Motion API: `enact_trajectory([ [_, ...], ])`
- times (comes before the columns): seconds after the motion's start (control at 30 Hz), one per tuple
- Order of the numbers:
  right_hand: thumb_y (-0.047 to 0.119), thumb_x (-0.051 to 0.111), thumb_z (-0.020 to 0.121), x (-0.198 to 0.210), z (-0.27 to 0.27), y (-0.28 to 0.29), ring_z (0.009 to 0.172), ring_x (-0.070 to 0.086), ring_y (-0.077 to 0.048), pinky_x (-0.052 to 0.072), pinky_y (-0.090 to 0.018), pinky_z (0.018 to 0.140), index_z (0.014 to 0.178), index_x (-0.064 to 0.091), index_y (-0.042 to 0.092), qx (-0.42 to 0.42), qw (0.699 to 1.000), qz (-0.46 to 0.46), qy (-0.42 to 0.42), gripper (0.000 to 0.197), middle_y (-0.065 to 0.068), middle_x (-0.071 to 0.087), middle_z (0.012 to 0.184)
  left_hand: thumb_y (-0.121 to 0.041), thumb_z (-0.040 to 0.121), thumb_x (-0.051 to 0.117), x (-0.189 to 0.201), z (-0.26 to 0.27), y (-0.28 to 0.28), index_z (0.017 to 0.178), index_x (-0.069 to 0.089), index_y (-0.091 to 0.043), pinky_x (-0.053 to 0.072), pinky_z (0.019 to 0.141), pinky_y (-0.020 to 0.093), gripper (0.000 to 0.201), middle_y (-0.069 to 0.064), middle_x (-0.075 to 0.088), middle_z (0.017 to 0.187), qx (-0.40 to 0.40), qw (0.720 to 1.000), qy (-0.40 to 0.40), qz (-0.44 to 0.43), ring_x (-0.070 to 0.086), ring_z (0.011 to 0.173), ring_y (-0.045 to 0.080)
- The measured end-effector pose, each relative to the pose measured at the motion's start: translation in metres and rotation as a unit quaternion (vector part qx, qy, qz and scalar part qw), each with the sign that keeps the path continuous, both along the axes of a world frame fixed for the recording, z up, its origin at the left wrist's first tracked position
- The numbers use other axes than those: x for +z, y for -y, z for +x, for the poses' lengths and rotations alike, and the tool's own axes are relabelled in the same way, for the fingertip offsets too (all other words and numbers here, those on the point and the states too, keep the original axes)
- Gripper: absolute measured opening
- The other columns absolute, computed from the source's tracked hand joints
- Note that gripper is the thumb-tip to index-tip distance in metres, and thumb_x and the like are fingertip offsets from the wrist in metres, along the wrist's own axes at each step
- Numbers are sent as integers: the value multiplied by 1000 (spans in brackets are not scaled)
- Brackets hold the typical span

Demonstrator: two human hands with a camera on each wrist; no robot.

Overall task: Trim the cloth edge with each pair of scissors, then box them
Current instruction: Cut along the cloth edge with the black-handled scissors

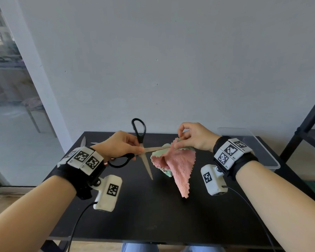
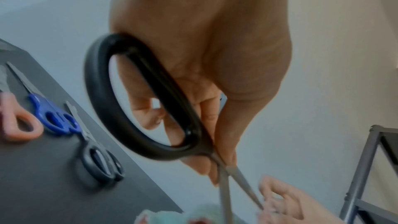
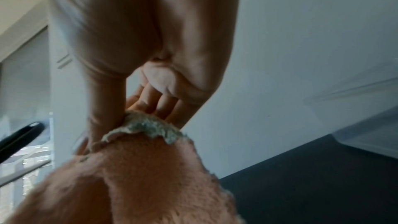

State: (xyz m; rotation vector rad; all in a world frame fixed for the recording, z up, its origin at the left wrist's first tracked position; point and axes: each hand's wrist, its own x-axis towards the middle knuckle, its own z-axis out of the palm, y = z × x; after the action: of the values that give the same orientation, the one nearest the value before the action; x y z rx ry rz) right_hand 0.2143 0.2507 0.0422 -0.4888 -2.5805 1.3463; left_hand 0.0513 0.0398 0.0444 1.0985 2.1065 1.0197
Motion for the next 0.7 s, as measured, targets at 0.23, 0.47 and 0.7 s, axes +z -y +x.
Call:
enact_trajectory([
  [0.23, 8, 76, 79, -13, 4, -4, 75, 68, -12, 53, -25, 79, 92, 66, 9, -50, 997, -23, -52, 16, -7, 74, 81, -20, 83, 72, 0, -11, 11, 78, 73, -6, 47, 64, 16, 15, 0, 72, 64, 74, 995, 22, 61, 62, 61, 8],
  [0.47, 9, 59, 94, -13, -10, 10, 79, 63, -9, 47, -13, 74, 104, 66, 5, -37, 997, -21, -62, 13, -3, 69, 86, -17, 83, 72, 0, -7, 6, 83, 75, -4, 45, 65, 17, 13, 20, 72, 84, 117, 987, 51, 99, 60, 67, 12],
  [0.7, 22, 60, 93, -12, -15, 22, 93, 61, -11, 48, -16, 77, 103, 65, 14, -46, 997, -44, -49, 13, 0, 66, 98, -11, 78, 76, 0, 0, -1, 75, 73, -11, 49, 57, 10, 4, 1, 71, 62, 161, 972, 21, 167, 64, 56, 5],
])
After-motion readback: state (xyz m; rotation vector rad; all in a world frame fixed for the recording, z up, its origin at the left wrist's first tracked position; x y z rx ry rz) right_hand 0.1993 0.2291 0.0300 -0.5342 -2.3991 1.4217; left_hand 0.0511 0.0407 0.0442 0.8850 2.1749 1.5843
